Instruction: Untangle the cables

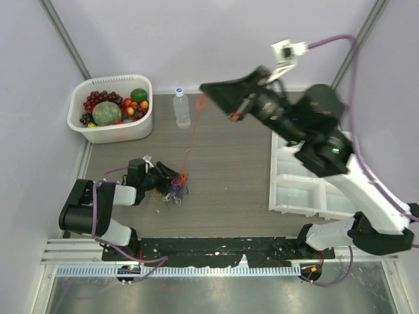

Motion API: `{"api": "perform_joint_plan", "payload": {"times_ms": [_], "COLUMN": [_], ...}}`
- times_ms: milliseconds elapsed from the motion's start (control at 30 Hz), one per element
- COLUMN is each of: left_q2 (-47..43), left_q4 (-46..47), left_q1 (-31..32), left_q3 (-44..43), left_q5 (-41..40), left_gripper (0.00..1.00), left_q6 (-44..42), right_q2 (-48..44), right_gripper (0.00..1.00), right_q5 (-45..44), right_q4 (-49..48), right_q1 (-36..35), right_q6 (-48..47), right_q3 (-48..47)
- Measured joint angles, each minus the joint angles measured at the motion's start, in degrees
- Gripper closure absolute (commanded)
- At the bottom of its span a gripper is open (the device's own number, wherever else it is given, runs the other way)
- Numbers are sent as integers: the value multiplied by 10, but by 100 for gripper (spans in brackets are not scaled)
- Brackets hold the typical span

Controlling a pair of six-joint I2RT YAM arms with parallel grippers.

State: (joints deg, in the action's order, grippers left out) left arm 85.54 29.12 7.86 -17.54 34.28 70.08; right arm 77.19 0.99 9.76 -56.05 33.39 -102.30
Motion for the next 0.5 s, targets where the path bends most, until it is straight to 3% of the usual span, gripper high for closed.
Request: {"api": "perform_joint_plan", "payload": {"times_ms": [167,333,500], "left_q2": [-10,-41,-133], "left_q4": [-16,-63,-158], "left_q1": [-1,-1,-6], "left_q3": [0,-4,-22], "left_q5": [-11,-32,-65], "left_gripper": [50,48,26], "left_q6": [-9,-39,-78], "right_q2": [-62,-86,-47], "right_gripper": [99,99,99], "right_q5": [-31,-64,-91], "right_q4": [29,27,46], "right_q1": [0,0,0], "right_q6": [-63,-107,-137], "right_q3": [-114,-141,-142]}}
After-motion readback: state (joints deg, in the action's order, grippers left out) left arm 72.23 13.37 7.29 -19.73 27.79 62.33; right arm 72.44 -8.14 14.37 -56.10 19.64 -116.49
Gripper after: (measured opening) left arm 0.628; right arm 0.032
